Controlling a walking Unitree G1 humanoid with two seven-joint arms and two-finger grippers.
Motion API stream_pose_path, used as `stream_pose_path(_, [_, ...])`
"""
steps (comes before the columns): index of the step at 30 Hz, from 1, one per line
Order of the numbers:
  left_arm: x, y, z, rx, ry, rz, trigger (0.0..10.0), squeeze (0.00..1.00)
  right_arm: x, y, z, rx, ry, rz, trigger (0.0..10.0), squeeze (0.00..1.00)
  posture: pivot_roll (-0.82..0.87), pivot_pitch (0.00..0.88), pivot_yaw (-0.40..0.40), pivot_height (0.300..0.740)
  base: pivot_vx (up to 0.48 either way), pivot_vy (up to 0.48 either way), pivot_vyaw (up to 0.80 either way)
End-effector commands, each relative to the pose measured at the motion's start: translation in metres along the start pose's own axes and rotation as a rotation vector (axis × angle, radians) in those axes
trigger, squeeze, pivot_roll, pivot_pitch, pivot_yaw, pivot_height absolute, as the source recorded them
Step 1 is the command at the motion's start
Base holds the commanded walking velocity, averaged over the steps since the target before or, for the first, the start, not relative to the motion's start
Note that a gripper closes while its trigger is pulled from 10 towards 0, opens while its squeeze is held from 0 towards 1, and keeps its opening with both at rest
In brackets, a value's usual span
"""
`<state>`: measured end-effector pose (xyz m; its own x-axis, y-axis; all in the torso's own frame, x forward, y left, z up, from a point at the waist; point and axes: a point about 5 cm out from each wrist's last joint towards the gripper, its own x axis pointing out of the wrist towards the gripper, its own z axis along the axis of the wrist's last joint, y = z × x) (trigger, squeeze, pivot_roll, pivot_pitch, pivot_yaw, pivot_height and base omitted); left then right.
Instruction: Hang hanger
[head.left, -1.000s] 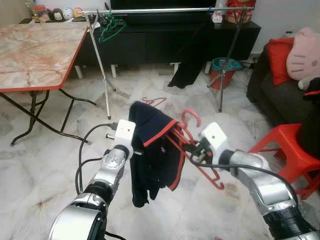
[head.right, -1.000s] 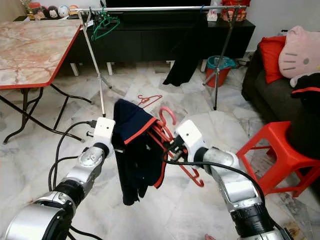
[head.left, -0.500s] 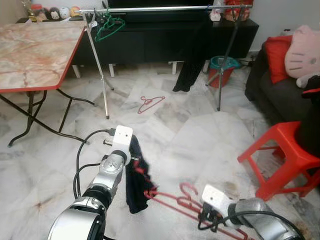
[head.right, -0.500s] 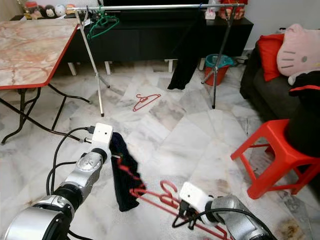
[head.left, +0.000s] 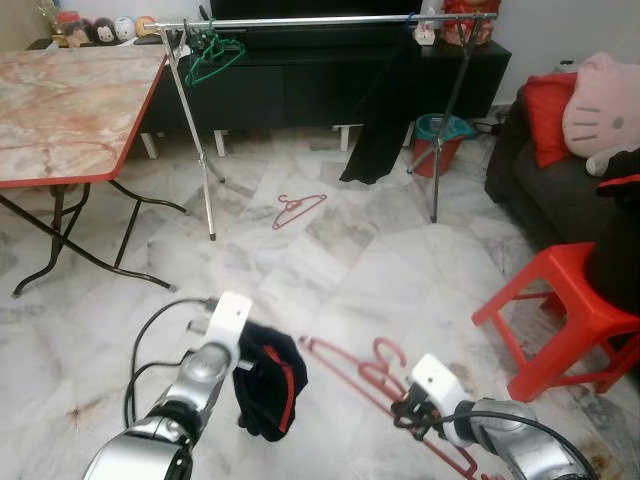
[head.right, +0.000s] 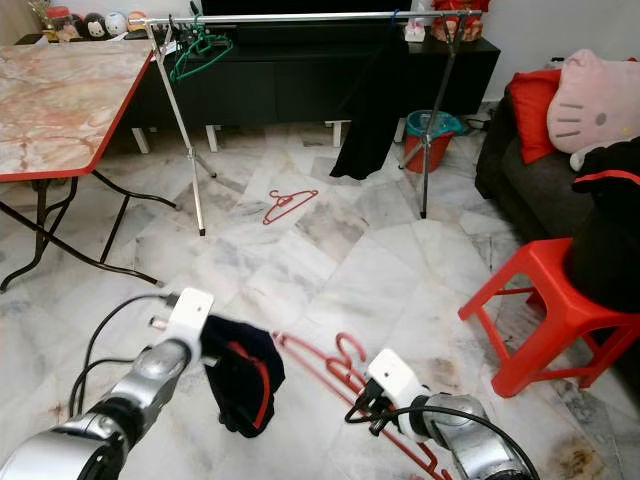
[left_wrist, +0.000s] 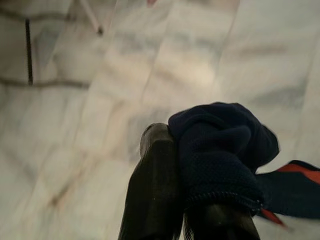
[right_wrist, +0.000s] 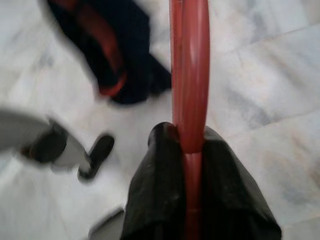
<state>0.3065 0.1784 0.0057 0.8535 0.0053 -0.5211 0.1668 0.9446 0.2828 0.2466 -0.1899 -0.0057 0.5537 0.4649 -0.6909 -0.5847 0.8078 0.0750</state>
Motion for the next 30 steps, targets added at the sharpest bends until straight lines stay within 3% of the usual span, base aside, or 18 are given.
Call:
stream_pose_path(1, [-0.003,0.007,-0.015,-0.005,0.057,0.032,10.0,0.00,0.001,-0.005,-0.009,0.084,-0.013,-0.077,4.2,0.00,-0.23,0.000,0.012,0.740,0.000,0.000,0.00])
stream_pose_path(2, [-0.007,0.010,-0.026,-0.027,0.087,0.041,10.0,0.00,0.004,-0.007,-0.016,0.149,-0.013,-0.137,10.0,0.00,-0.23,0.000,0.015,0.740,0.000,0.000,0.00])
stream_pose_path(5, [-0.010,0.011,-0.039,-0.060,0.129,0.039,10.0,0.00,0.007,-0.010,-0.024,0.233,-0.015,-0.235,10.0,0.00,-0.22,0.000,0.018,0.740,0.000,0.000,0.00])
stream_pose_path(6, [-0.013,0.008,-0.047,-0.098,0.152,0.017,10.0,0.00,0.008,-0.014,-0.029,0.329,-0.043,-0.329,10.0,0.00,-0.22,0.000,0.022,0.740,0.000,0.000,0.00])
stream_pose_path(8, [-0.015,0.006,-0.053,-0.129,0.160,-0.003,10.0,0.00,0.010,-0.014,-0.034,0.414,-0.064,-0.390,10.0,0.00,-0.22,0.000,0.023,0.740,0.000,0.000,0.00])
stream_pose_path(9, [-0.017,0.003,-0.058,-0.148,0.174,-0.015,10.0,0.00,0.010,-0.013,-0.039,0.477,-0.065,-0.436,10.0,0.00,-0.22,0.000,0.024,0.740,0.000,0.000,0.00])
stream_pose_path(10, [-0.017,0.003,-0.058,-0.148,0.174,-0.015,10.0,0.00,0.010,-0.013,-0.039,0.477,-0.065,-0.436,10.0,0.00,-0.22,0.000,0.024,0.740,0.000,0.000,0.00])
stream_pose_path(11, [-0.021,-0.002,-0.068,-0.179,0.202,-0.040,10.0,0.00,0.012,-0.008,-0.051,0.568,-0.043,-0.499,10.0,0.00,-0.21,0.000,0.025,0.740,0.000,0.000,0.00])
stream_pose_path(14, [-0.028,-0.007,-0.084,-0.191,0.255,-0.073,10.0,0.00,0.012,-0.001,-0.064,0.637,-0.003,-0.572,10.0,0.00,-0.20,0.000,0.030,0.740,0.000,0.000,0.00])
stream_pose_path(16, [-0.031,-0.007,-0.090,-0.176,0.274,-0.073,10.0,0.00,0.013,0.002,-0.068,0.661,0.007,-0.589,10.0,0.00,-0.21,0.000,0.034,0.740,0.000,0.000,0.00])
stream_pose_path(18, [-0.034,-0.007,-0.095,-0.212,0.282,-0.066,10.0,0.00,0.014,0.011,-0.079,0.704,0.040,-0.609,10.0,0.00,-0.20,0.000,0.041,0.740,0.000,0.000,0.00])
stream_pose_path(30, [-0.047,-0.007,-0.119,-0.232,0.360,-0.053,10.0,0.00,0.015,0.034,-0.104,0.685,0.148,-0.629,10.0,0.00,-0.21,0.000,0.070,0.740,0.000,0.000,0.00])
